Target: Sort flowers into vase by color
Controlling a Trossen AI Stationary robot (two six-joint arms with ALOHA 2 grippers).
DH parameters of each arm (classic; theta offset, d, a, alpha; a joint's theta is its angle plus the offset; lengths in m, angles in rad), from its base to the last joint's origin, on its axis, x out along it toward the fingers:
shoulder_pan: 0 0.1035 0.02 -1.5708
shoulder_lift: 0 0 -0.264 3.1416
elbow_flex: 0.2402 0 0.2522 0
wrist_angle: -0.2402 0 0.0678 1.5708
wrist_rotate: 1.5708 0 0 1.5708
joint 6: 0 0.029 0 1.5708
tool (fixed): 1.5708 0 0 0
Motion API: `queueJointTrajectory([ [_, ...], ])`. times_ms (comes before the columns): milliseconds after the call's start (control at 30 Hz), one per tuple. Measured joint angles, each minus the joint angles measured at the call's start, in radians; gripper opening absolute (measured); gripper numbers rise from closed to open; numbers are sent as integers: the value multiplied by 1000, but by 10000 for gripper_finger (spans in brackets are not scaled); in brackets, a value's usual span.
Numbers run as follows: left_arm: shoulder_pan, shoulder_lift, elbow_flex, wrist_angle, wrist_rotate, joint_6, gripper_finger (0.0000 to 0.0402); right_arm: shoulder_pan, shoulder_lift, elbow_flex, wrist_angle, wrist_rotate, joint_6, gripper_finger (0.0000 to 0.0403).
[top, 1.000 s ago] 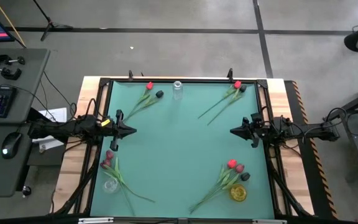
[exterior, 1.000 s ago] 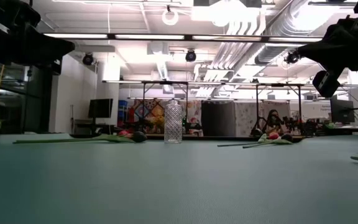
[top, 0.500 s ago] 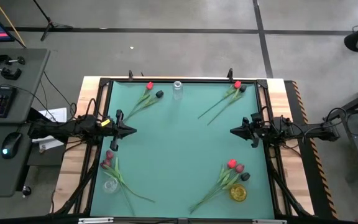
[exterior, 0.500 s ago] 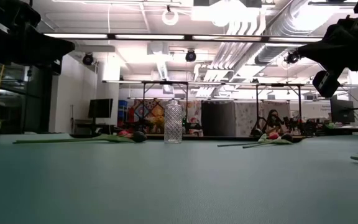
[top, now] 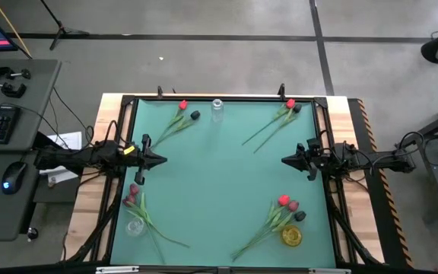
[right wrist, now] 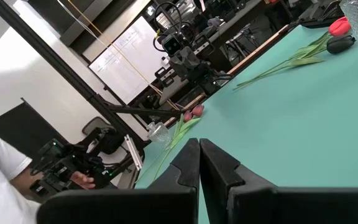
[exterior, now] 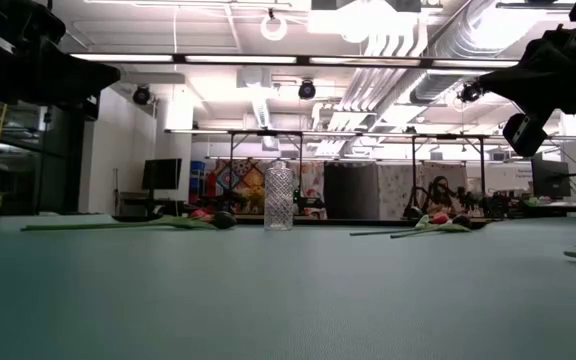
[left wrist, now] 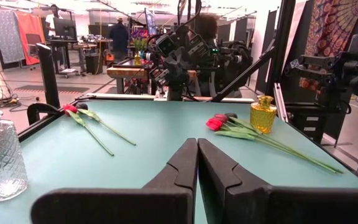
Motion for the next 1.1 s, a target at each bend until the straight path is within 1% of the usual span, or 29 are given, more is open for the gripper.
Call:
queueJointTrajectory([
  [300,0,0,0,8,0,-2,0,0,0,0,0,0,0,0],
  [367,0,0,0,11,0,-28,0,0,0,0,0,0,0,0],
  [433,0,0,0,28,0,-100,0,0,0,0,0,0,0,0],
  [500,0,0,0,87,-4,-193,0,0,0,0,0,0,0,0],
  [567,1,15,0,190,-48,-295,0,0,0,0,0,0,0,0],
  [633,1,61,3,282,-110,-353,0,0,0,0,0,0,0,0],
  [733,5,188,57,268,-195,-417,12,0,0,0,0,0,0,0],
  [800,27,308,127,209,-203,-457,30,0,0,0,0,0,0,0],
  [867,64,447,225,112,-191,-468,54,0,0,0,0,0,0,0],
  [933,117,591,346,-1,-175,-441,82,0,0,0,0,0,0,0],
  [1033,227,797,533,-196,-162,-374,125,0,0,0,0,0,0,0],
  [1100,318,930,643,-294,-113,-337,151,0,0,0,0,0,0,0],
])
